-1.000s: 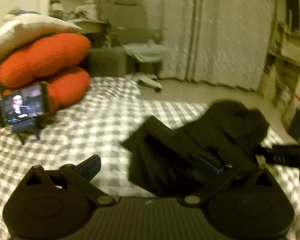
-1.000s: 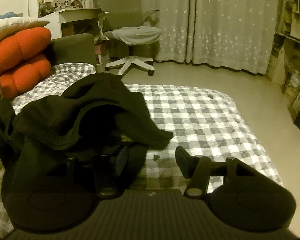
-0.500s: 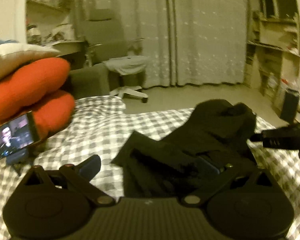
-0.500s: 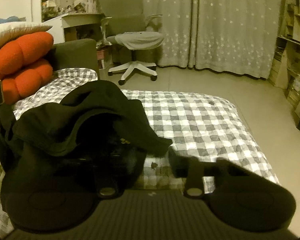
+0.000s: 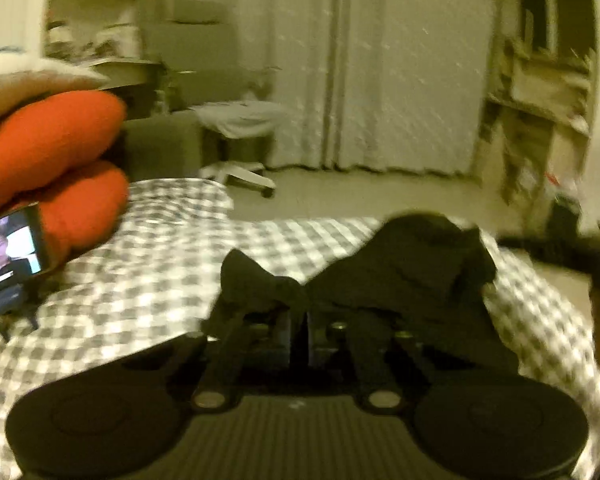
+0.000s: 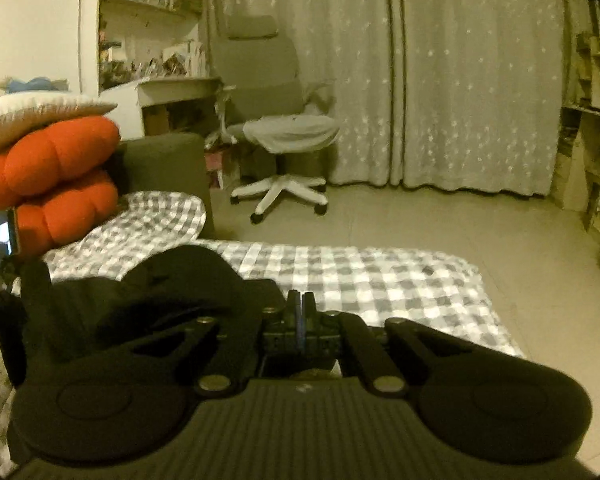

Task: Fold clothes
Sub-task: 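Close the left gripper on the black garment while the right gripper grasps another edge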

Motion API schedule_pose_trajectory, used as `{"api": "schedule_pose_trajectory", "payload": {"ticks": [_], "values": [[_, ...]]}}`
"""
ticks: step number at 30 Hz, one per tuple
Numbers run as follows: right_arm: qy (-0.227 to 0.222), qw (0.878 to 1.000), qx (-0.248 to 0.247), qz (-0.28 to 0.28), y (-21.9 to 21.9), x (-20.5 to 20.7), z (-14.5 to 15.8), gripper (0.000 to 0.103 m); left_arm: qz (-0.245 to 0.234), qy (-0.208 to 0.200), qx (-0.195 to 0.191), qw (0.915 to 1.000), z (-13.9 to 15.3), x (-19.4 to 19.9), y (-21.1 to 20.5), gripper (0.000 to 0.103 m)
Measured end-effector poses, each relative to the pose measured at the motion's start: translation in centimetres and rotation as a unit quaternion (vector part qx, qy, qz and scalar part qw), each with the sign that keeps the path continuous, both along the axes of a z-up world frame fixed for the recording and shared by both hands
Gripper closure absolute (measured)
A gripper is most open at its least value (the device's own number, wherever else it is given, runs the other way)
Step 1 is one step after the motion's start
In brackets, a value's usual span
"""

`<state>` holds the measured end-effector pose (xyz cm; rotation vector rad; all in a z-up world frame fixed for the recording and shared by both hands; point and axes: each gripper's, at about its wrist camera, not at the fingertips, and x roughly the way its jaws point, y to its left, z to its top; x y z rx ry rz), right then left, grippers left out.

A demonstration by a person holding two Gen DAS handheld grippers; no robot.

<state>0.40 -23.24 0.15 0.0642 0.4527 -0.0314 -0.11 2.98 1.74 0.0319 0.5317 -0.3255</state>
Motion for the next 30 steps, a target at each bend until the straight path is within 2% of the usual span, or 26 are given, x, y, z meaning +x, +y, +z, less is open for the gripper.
{"api": "schedule_pose_trajectory", "payload": {"ticks": [1, 3, 8, 11, 13, 16, 19, 20, 21, 22, 23, 24, 26, 29, 30], "values": [[0.007, 1.0, 0.001, 0.005, 0.1, 0.0, -0.1, 0.103, 0.011, -0.001, 0.0, 0.9999, 0.0, 0.0, 0.4, 0.097], [0.018, 1.0, 0.006, 0.01, 0.0, -0.1, -0.3, 0.092, 0.03, -0.001, 0.003, 0.9995, -0.1, 0.1, 0.9, 0.097], [0.028, 0.999, 0.02, 0.006, -1.2, -1.1, -0.2, 0.088, 0.093, 0.004, 0.046, 0.9946, -0.3, 0.3, 1.8, 0.097], [0.042, 0.999, 0.02, -0.003, -1.8, -1.4, -0.5, 0.067, 0.128, 0.015, 0.063, 0.9896, -0.6, 0.6, 2.4, 0.097], [0.048, 0.999, 0.012, 0.004, -1.4, -1.3, -0.7, 0.067, 0.141, 0.024, 0.067, 0.9875, -0.8, 0.7, 2.5, 0.097], [0.053, 0.998, -0.008, 0.032, -0.2, -1.1, -0.9, 0.067, 0.124, 0.023, 0.086, 0.9883, -1.2, 0.5, 1.7, 0.097], [0.038, 0.996, -0.053, 0.059, 1.6, -1.0, -0.9, 0.066, 0.116, 0.027, 0.076, 0.99, -1.0, 0.5, 2.0, 0.091], [0.03, 0.995, -0.066, 0.065, 2.0, -1.1, -0.8, 0.064, 0.115, 0.029, 0.069, 0.9905, -1.0, 0.6, 2.3, 0.078], [0.023, 0.995, -0.069, 0.069, 2.1, -1.0, -0.8, 0.061, 0.112, 0.034, 0.063, 0.9911, -1.0, 0.7, 2.4, 0.058], [0.018, 0.995, -0.072, 0.073, 2.1, -0.9, -0.8, 0.059, 0.109, 0.038, 0.057, 0.9917, -1.1, 0.7, 2.4, 0.048], [0.015, 0.994, -0.075, 0.075, 2.1, -0.7, -0.9, 0.059, 0.104, 0.042, 0.054, 0.9922, -1.2, 0.7, 2.4, 0.031], [0.016, 0.994, -0.08, 0.074, 2.1, -0.4, -1.0, 0.059, 0.099, 0.04, 0.056, 0.9926, -1.2, 0.5, 2.2, 0.025], [0.022, 0.993, -0.089, 0.07, 2.1, 0.3, -1.3, 0.059, 0.092, 0.029, 0.074, 0.9925, -1.3, 0.4, 1.6, 0.02], [0.031, 0.993, -0.092, 0.073, 2.2, 1.0, -1.9, 0.06, 0.082, 0.02, 0.096, 0.9918, -1.5, 0.6, 1.0, 0.018], [0.032, 0.992, -0.093, 0.076, 2.3, 1.2, -2.0, 0.07, 0.078, 0.021, 0.096, 0.9921, -1.6, 0.7, 0.9, 0.018]]}}
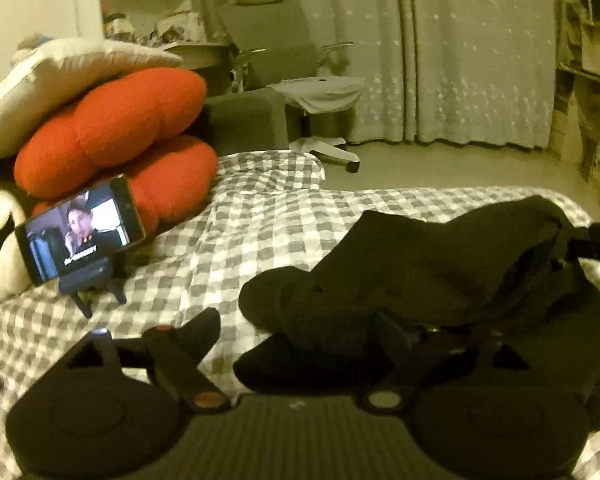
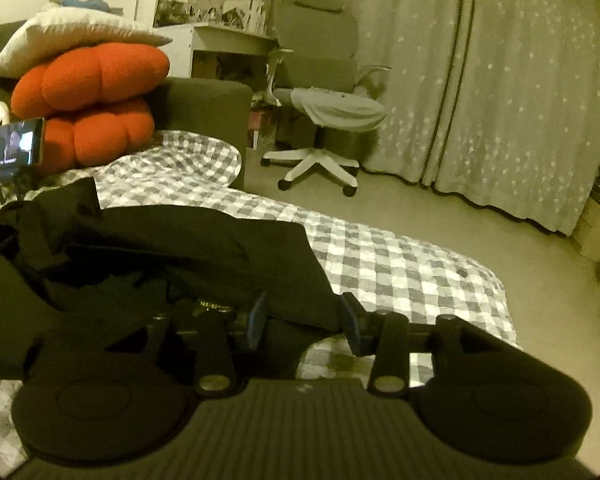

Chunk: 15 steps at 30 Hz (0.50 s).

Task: Fold clothes
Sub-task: 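Close the left gripper on the black garment while the right gripper grasps another edge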

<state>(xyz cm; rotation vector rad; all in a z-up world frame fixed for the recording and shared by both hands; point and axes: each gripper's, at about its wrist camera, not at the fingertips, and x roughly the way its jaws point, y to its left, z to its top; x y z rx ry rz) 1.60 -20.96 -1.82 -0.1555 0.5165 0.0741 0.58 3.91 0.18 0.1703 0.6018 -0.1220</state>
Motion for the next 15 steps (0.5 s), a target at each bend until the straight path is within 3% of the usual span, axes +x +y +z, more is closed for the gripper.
{"api": "schedule_pose_trajectory", "payload": {"ticks": [2, 4, 5, 6, 8, 13, 15], "values": [[-0.006, 1.0, 0.0, 0.006, 0.1, -0.1, 0.1, 0.083, -0.008, -0.004, 0.0, 1.0, 0.1, 0.0, -0.1, 0.019], [-0.016, 1.0, 0.003, 0.008, 0.3, -0.1, 0.4, 0.088, -0.015, -0.011, 0.002, 0.9998, 0.1, -0.1, 0.0, 0.044], [-0.024, 1.0, 0.007, 0.008, 0.3, -0.1, 0.8, 0.089, -0.015, -0.009, -0.001, 0.9998, 0.1, 0.0, 0.1, 0.07], [-0.033, 0.999, 0.014, 0.005, 0.3, -0.1, 1.2, 0.089, -0.015, -0.006, -0.003, 0.9999, 0.1, 0.2, 0.4, 0.087], [-0.054, 0.998, 0.029, 0.0, 0.0, 0.0, 2.2, 0.09, -0.015, -0.005, -0.013, 0.9998, 0.1, 0.4, 0.9, 0.099], [-0.091, 0.994, 0.053, -0.008, -0.6, 1.0, 4.5, 0.091, -0.002, -0.022, -0.032, 0.9993, 0.6, 0.7, 2.6, 0.101], [-0.094, 0.993, 0.074, -0.011, -1.1, 1.9, 5.3, 0.091, -0.017, -0.018, -0.044, 0.9987, 0.8, 0.6, 2.9, 0.097]]}}
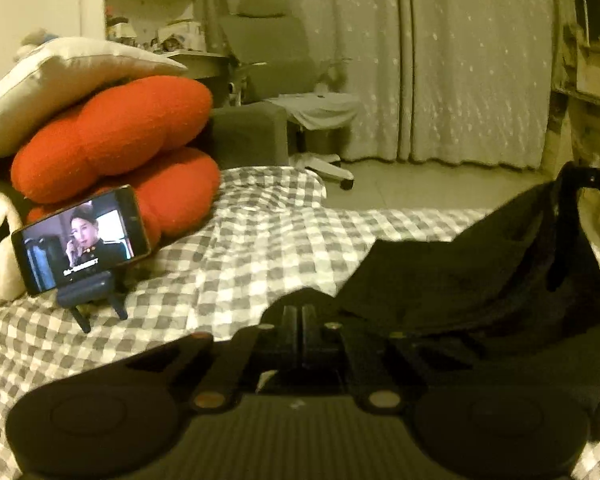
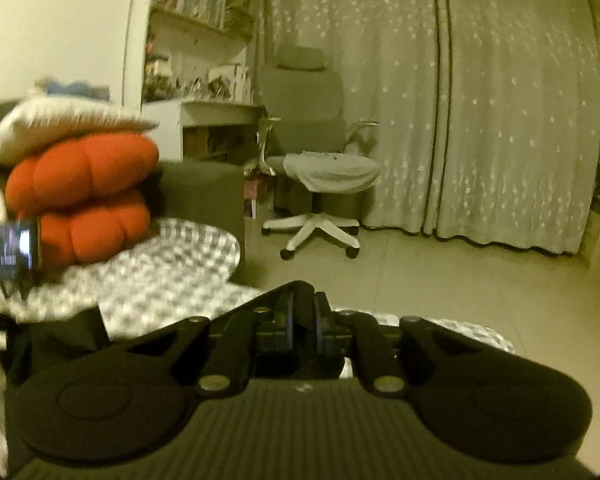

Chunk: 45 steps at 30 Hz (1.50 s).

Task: Fold clothes

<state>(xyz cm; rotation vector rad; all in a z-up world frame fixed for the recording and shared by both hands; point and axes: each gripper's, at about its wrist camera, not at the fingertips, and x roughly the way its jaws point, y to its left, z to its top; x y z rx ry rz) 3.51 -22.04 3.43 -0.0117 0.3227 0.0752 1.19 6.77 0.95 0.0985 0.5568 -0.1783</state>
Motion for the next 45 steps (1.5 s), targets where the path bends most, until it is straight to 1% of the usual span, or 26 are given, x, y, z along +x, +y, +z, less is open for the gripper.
{"api": "schedule_pose_trajectory", "payload": {"ticks": [1, 2, 3, 4, 5, 7, 8, 10, 13, 15, 16, 17, 18, 19, 20, 24, 26, 28, 31, 34, 35, 37, 38, 39, 42, 45], "values": [[-0.001, 1.0, 0.01, 0.0, -0.2, 0.5, 0.3, 0.091, -0.009, 0.002, -0.006, 0.9999, 0.1, 0.0, 0.1, 0.093], [-0.002, 1.0, 0.018, 0.002, -0.4, 1.0, 0.6, 0.091, -0.015, 0.003, -0.005, 0.9999, 0.0, -0.1, 0.0, 0.072], [-0.001, 1.0, 0.023, 0.001, -0.3, 1.5, 0.7, 0.091, -0.019, -0.001, -0.001, 0.9998, 0.0, -0.2, -0.3, 0.041], [0.0, 1.0, 0.027, 0.001, -0.3, 2.0, 0.9, 0.091, -0.025, -0.013, 0.004, 0.9996, 0.1, -0.3, -0.6, 0.031], [0.004, 1.0, 0.029, 0.0, -0.2, 2.6, 0.9, 0.091, -0.035, -0.022, -0.002, 0.9991, 0.3, -0.3, -0.7, 0.026], [0.014, 0.999, 0.03, -0.006, 0.0, 3.6, 0.9, 0.091, -0.055, -0.04, -0.016, 0.9976, 0.8, -0.3, -1.0, 0.025], [0.02, 0.999, 0.033, -0.012, -0.1, 4.1, 0.9, 0.091, -0.065, -0.048, -0.022, 0.9965, 1.1, -0.3, -1.1, 0.022], [0.029, 0.998, 0.051, -0.014, -0.7, 4.6, 0.9, 0.091, -0.107, -0.054, -0.018, 0.9927, 1.0, 0.2, -1.9, 0.019], [0.03, 0.996, 0.081, -0.001, -1.5, 4.3, 1.0, 0.091, -0.17, -0.049, 0.042, 0.9833, -0.3, 1.4, -4.0, 0.019], [0.028, 0.996, 0.083, 0.008, -1.8, 3.9, 1.3, 0.091, -0.188, -0.042, 0.069, 0.9788, -1.2, 2.4, -5.0, 0.02], [0.026, 0.996, 0.081, 0.012, -1.9, 3.7, 1.4, 0.091, -0.199, -0.034, 0.061, 0.9775, -1.3, 2.9, -5.3, 0.022], [0.026, 0.996, 0.079, 0.016, -1.9, 3.5, 1.5, 0.091, -0.21, -0.025, 0.052, 0.9759, -1.3, 3.5, -5.5, 0.031], [0.026, 0.997, 0.076, 0.019, -2.0, 3.4, 1.6, 0.091, -0.222, -0.017, 0.042, 0.9741, -1.3, 4.0, -5.8, 0.05], [0.026, 0.997, 0.073, 0.021, -2.0, 3.3, 1.6, 0.091, -0.233, -0.008, 0.032, 0.9719, -1.4, 4.6, -6.0, 0.066], [0.028, 0.997, 0.07, 0.023, -2.1, 3.2, 1.5, 0.091, -0.233, 0.002, 0.028, 0.9722, -1.2, 5.2, -6.4, 0.099], [0.026, 0.998, 0.061, 0.021, -2.4, 2.7, 1.5, 0.091, -0.215, -0.023, -0.018, 0.9761, 0.8, 5.4, -5.0, 0.099], [0.021, 0.998, 0.06, 0.019, -2.5, 2.4, 1.6, 0.091, -0.206, -0.05, -0.064, 0.9752, 2.8, 5.1, -3.1, 0.099], [0.011, 0.998, 0.054, 0.021, -2.4, 1.8, 1.8, 0.091, -0.195, -0.075, -0.089, 0.9738, 4.2, 4.9, -1.8, 0.099], [-0.012, 0.998, 0.039, 0.037, -1.2, 0.8, 2.5, 0.091, -0.161, -0.122, -0.047, 0.9783, 5.3, 3.7, -1.7, 0.099], [-0.036, 0.998, 0.019, 0.052, 0.2, -0.4, 3.2, 0.091, -0.146, -0.138, -0.068, 0.9773, 6.0, 3.1, -0.8, 0.099], [-0.035, 0.998, 0.02, 0.056, 0.4, -0.6, 3.2, 0.091, -0.139, -0.143, -0.064, 0.9778, 5.9, 3.0, -0.8, 0.099], [-0.027, 0.997, 0.022, 0.067, 0.4, -0.8, 2.8, 0.087, -0.124, -0.15, -0.053, 0.9795, 5.7, 2.7, -0.6, 0.099], [-0.021, 0.997, 0.024, 0.072, 0.3, -0.8, 2.6, 0.078, -0.11, -0.152, -0.05, 0.9809, 5.5, 3.0, -0.3, 0.099], [-0.013, 0.997, 0.023, 0.073, 0.2, -0.9, 2.3, 0.068, -0.096, -0.156, -0.051, 0.9818, 5.5, 3.0, 0.1, 0.099], [0.002, 0.997, 0.003, 0.08, -0.2, -1.4, 1.9, 0.065, -0.052, -0.172, -0.073, 0.981, 6.1, 2.5, 2.0, 0.099], [0.012, 0.995, -0.012, 0.094, -0.7, -2.2, 1.4, 0.062, -0.025, -0.179, -0.1, 0.9784, 6.1, 2.1, 3.5, 0.099]]}}
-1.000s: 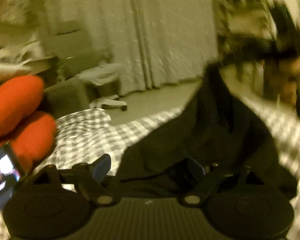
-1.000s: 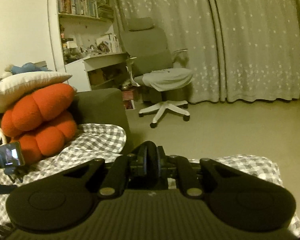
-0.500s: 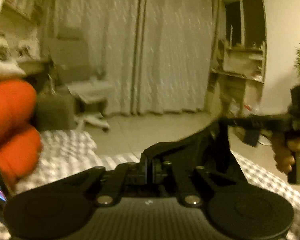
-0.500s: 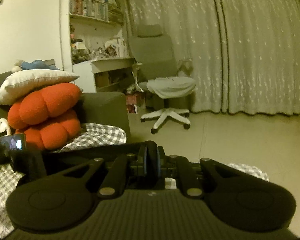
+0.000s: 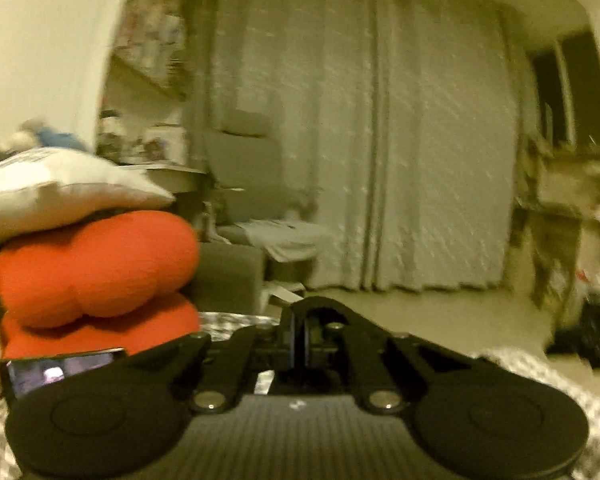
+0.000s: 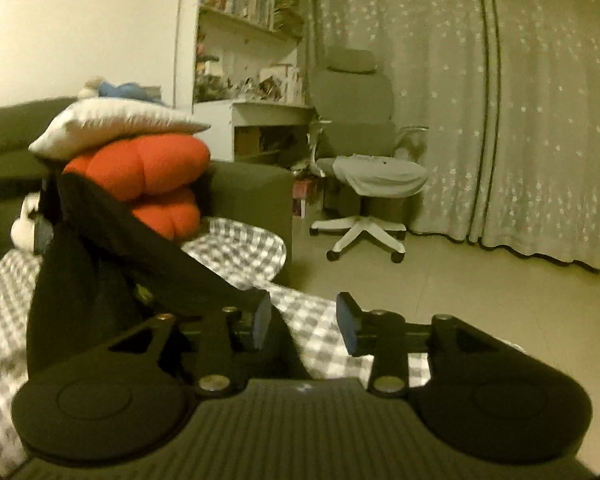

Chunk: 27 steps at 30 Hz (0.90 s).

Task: Fold clothes

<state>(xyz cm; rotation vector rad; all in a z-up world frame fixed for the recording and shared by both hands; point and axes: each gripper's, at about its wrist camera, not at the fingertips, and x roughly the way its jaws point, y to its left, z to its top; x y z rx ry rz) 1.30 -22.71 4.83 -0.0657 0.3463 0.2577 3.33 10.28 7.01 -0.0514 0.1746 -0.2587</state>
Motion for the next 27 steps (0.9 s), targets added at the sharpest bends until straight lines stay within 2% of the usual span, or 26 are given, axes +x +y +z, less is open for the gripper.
{"api": "schedule_pose_trajectory", "payload": {"ticks": [2, 4, 6, 7, 9, 12, 13, 16, 17, 18, 20, 23, 27], "values": [[0.015, 1.0, -0.005, 0.023, -0.1, -0.3, -0.6, 0.062, 0.007, -0.001, -0.014, 0.9999, -0.1, -0.1, 0.7, 0.099], [0.032, 0.998, -0.039, 0.045, 0.5, -0.4, -1.6, 0.062, 0.007, 0.001, -0.011, 0.9999, -0.3, 0.0, 0.6, 0.099], [0.038, 0.995, -0.078, 0.041, 1.6, -0.3, -2.6, 0.062, 0.008, 0.0, -0.005, 1.0, -0.4, -0.2, 0.5, 0.099], [0.039, 0.995, -0.082, 0.033, 1.6, -0.1, -2.9, 0.062, 0.006, 0.001, -0.005, 1.0, -0.3, 0.0, 0.6, 0.099], [0.049, 0.997, -0.056, 0.015, 1.0, 0.8, -3.1, 0.062, 0.006, 0.002, -0.004, 1.0, -0.5, -0.1, 0.8, 0.099], [0.086, 0.996, 0.01, -0.024, -1.0, 2.6, -3.5, 0.062, 0.005, 0.013, -0.002, 0.9999, -1.2, -0.3, 0.8, 0.099], [0.106, 0.993, 0.034, -0.024, -1.4, 3.2, -3.9, 0.062, 0.003, 0.021, -0.003, 0.9998, -1.5, -0.4, 0.8, 0.099], [0.16, 0.985, 0.069, 0.012, -1.1, 4.6, -5.7, 0.062, -0.012, 0.037, 0.035, 0.9986, -3.1, -0.8, -1.6, 0.099], [0.155, 0.986, 0.055, 0.013, -0.4, 4.6, -5.5, 0.072, -0.017, 0.042, 0.049, 0.9978, -3.7, -0.9, -2.5, 0.099], [0.149, 0.988, 0.041, 0.014, 0.2, 4.6, -5.4, 0.1, -0.02, 0.04, 0.062, 0.997, -3.9, -1.1, -3.3, 0.099], [0.122, 0.992, 0.031, 0.012, 1.0, 4.1, -4.4, 0.102, -0.011, 0.025, 0.08, 0.9964, -3.7, -1.7, -4.4, 0.099], [0.057, 0.998, 0.034, -0.001, 1.3, 2.3, -1.9, 0.102, 0.003, 0.007, 0.043, 0.999, -2.4, -2.5, -4.1, 0.099], [-0.025, 0.999, 0.033, -0.024, 0.9, -0.9, 1.1, 0.102, 0.013, -0.018, 0.029, 0.9993, -1.5, -4.1, -4.4, 0.099]]}}
